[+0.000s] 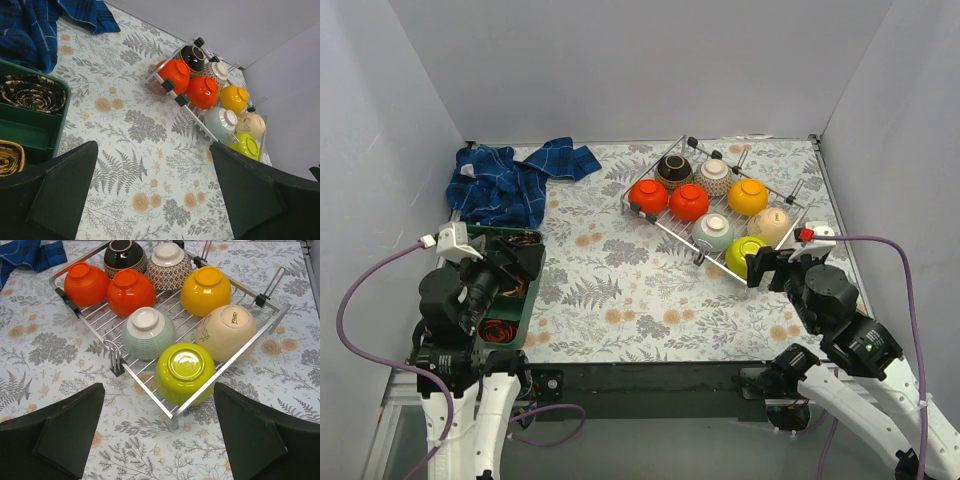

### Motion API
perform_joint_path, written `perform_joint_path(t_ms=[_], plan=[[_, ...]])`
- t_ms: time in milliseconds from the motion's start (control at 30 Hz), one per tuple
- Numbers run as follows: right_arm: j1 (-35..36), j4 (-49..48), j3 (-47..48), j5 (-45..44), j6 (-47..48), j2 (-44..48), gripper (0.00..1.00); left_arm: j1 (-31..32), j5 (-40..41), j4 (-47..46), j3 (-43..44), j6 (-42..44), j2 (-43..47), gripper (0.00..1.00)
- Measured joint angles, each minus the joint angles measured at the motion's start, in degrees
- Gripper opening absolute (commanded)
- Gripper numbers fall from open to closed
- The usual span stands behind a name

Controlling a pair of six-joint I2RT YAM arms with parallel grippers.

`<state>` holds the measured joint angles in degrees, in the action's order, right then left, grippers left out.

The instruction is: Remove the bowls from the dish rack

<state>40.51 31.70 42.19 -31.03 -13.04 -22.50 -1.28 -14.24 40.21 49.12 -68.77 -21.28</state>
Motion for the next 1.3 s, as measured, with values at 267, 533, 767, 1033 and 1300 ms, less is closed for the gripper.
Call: perform_joint_path(t_ms=[267,533,767,1033,1300], plan=[[0.00,-0.59,0.02,1.90,1.55,-2.78,0.99,0.00,-0.28,-1.77,-0.26,-0.24,-1.55,0.98],[0.00,-1.36,2.54,7.98,4.48,-11.28,0.98,0.00,-1.75,-3.08,-1.09,-1.81,-5.05,0.98],[0.00,-3.23,6.71,13.27,6.80,-23.47,0.99,0.00,-2.34,-3.48,-1.18,-2.19,-6.73,0.98],[-0.09,-4.13,14.64,13.84,12.52,-41.09,0.98,2.27,-0.39,-3.28,-1.29,-3.13,-6.45,0.98],[-0.68,-8.22,24.35,11.37,24.76,-58.49,0.99,8.96,2.47,-2.86,-2.08,-3.67,-2.95,0.98]])
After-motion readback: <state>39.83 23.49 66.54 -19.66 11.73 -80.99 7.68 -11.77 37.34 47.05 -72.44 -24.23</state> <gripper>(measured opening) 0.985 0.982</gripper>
